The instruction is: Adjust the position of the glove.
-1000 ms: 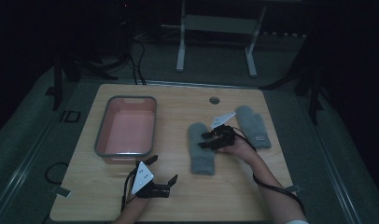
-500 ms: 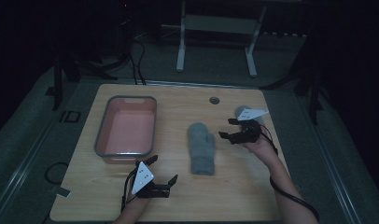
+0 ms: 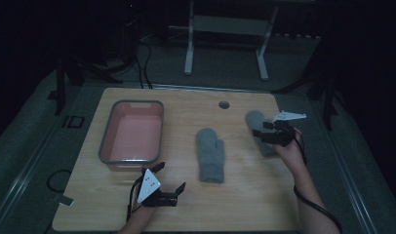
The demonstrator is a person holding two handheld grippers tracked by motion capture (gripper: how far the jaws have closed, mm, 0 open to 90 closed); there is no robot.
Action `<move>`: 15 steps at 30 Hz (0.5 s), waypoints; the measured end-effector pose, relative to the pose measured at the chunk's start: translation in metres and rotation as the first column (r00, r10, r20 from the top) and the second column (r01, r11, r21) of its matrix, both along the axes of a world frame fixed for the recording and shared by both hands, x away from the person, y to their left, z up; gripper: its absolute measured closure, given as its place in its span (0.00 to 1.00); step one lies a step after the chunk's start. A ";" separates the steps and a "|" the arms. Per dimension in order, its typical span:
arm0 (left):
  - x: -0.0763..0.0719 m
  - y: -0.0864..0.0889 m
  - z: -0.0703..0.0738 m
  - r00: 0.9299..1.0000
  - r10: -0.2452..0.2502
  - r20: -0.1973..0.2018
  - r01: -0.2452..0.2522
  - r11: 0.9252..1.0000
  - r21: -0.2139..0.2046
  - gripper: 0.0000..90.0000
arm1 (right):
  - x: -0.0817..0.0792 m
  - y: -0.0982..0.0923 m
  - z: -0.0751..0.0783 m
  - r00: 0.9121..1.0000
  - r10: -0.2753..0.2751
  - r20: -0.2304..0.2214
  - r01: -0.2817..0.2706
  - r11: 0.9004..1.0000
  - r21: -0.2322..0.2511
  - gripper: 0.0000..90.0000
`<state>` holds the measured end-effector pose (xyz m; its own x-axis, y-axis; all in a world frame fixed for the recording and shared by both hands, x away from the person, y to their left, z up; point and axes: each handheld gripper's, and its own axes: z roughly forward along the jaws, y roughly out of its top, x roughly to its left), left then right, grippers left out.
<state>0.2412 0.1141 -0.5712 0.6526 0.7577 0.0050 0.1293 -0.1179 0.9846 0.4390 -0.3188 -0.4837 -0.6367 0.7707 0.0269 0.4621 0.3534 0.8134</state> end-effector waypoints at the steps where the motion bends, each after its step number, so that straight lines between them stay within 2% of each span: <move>1: 0.000 0.000 0.000 1.000 0.000 0.000 0.000 1.000 0.000 0.01 | 0.002 -0.004 -0.002 1.000 -0.017 -0.011 0.017 1.000 0.007 0.39; 4: 0.000 0.000 0.000 1.000 0.000 0.000 0.000 1.000 -0.001 0.01 | 0.011 -0.017 -0.011 0.992 -0.119 -0.039 0.120 0.993 0.018 0.44; 6: 0.000 0.000 0.000 1.000 0.000 -0.001 0.000 1.000 -0.001 0.01 | 0.015 -0.023 -0.017 0.981 -0.184 -0.054 0.185 0.983 0.008 0.45; 8: 0.000 0.000 0.000 1.000 0.000 0.000 0.000 1.000 -0.001 0.01 | 0.020 -0.027 -0.024 0.973 -0.218 -0.080 0.219 0.976 0.004 0.45; 9: 0.000 0.000 0.000 1.000 0.000 0.000 0.000 1.000 0.000 0.01 | 0.021 -0.028 -0.027 0.966 -0.242 -0.088 0.242 0.970 -0.007 0.46; 10: 0.000 0.000 0.000 1.000 0.000 0.000 0.000 1.000 0.000 0.01 | 0.025 -0.029 -0.034 0.953 -0.281 -0.114 0.280 0.960 -0.023 0.47; 11: 0.000 0.000 0.000 1.000 0.000 0.000 0.000 1.000 0.000 0.01 | 0.025 -0.029 -0.034 0.953 -0.281 -0.114 0.280 0.960 -0.023 0.47; 12: 0.000 0.000 0.000 1.000 0.000 0.000 0.000 1.000 0.000 0.01 | 0.028 -0.029 -0.041 0.941 -0.308 -0.141 0.307 0.951 -0.024 0.48; 13: 0.000 0.000 0.000 1.000 0.000 -0.001 0.000 1.000 -0.001 0.01 | 0.028 -0.029 -0.041 0.941 -0.308 -0.141 0.307 0.951 -0.024 0.48; 14: 0.000 0.000 0.000 1.000 0.000 -0.001 0.000 1.000 -0.001 0.01 | 0.030 -0.029 -0.044 0.935 -0.319 -0.154 0.319 0.947 -0.025 0.48; 15: 0.000 0.000 0.000 1.000 0.000 -0.001 0.000 1.000 -0.001 0.01 | 0.031 -0.028 -0.047 0.934 -0.321 -0.156 0.322 0.947 -0.025 0.48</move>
<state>0.2413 0.1142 -0.5712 0.6524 0.7578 0.0036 0.1299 -0.1166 0.9846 0.4699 -0.3472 -0.5305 -0.3428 0.9334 0.1062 0.6716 0.1645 0.7224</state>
